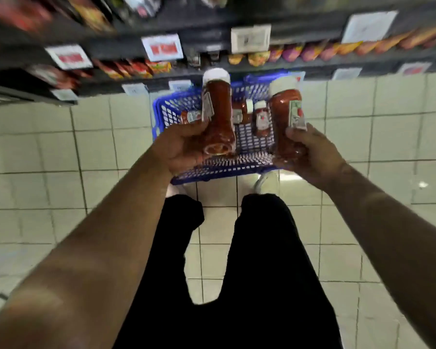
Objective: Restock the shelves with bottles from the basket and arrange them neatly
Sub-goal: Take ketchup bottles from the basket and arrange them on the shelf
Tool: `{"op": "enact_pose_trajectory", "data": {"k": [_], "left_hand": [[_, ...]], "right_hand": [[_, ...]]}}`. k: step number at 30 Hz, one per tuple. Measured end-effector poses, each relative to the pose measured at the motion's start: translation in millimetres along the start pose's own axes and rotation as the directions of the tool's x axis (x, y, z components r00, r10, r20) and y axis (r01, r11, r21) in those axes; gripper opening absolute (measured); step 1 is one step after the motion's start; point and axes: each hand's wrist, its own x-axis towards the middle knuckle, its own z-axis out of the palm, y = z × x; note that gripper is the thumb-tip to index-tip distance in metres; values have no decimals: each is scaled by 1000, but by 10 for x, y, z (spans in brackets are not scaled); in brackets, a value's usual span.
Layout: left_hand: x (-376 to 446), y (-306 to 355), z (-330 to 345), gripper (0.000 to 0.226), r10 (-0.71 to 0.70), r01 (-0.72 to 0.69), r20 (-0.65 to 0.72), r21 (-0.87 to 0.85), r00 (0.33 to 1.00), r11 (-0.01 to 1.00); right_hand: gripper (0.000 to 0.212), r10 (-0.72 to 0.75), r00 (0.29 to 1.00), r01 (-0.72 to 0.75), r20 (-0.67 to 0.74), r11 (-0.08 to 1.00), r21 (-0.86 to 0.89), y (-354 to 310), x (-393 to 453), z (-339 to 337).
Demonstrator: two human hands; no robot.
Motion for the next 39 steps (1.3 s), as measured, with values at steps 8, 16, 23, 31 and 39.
{"op": "enact_pose_trajectory", "data": {"k": [8,16,23,31,39], "left_hand": [[-1767,1021,2543,73,226,-295,199,461,954,837],[-3088,1528,3928,60,641,-675,272,496,718,546],[-3779,2104,4309,38,873,-841,256,473,416,262],[-4126,2933,4317,71,901,-880,332,464,279,101],[-4401,3551,3915,61,856,-885,416,456,307,96]], "right_hand": [[44,-368,858,357,358,929,101,-1943,-2112,1005],[69,-623,656,749,426,608,-263,-3512,-3427,1733],[43,-757,335,942,561,276,-189,-4405,-3912,2512],[61,-780,310,890,544,36,-455,-5026,-3856,3466],[80,-679,558,263,476,-399,-878,-5366,-3567,4579]]}}
